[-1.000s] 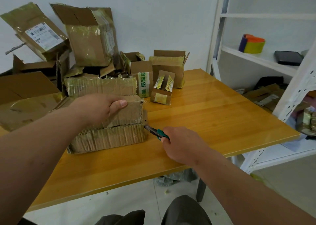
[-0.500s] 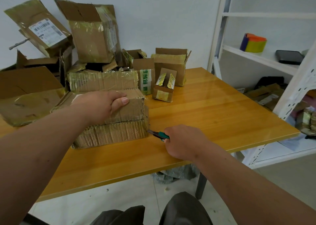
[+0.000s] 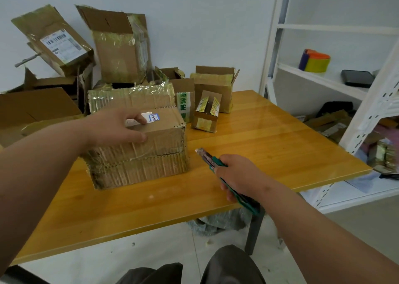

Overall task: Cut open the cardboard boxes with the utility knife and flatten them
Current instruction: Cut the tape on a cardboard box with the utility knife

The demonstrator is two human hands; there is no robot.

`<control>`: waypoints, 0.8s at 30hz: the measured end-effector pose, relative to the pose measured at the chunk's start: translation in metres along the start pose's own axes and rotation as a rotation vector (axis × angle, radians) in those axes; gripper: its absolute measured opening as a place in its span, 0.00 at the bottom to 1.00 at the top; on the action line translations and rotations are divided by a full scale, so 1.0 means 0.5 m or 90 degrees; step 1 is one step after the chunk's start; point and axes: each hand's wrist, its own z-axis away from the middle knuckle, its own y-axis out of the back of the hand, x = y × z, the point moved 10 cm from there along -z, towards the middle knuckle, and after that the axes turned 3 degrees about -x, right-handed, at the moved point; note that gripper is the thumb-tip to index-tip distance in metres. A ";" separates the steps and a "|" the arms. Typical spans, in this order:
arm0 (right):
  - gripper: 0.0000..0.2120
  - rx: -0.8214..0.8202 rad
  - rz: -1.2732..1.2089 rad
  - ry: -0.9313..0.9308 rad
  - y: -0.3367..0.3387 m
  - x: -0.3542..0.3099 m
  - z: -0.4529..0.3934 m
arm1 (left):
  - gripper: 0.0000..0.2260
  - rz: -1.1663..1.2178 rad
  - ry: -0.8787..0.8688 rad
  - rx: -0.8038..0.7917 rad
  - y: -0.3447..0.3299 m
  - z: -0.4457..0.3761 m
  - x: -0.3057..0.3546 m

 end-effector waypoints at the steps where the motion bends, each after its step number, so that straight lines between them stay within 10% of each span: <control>1: 0.07 0.010 -0.039 0.009 0.002 -0.006 0.002 | 0.21 -0.004 0.010 -0.015 0.001 0.008 -0.013; 12: 0.11 -0.008 -0.299 -0.027 -0.064 -0.022 0.015 | 0.38 -0.259 0.115 0.015 -0.024 0.024 0.011; 24: 0.09 0.098 -0.423 -0.062 -0.049 -0.005 0.001 | 0.41 0.179 0.027 -0.002 -0.054 0.042 -0.030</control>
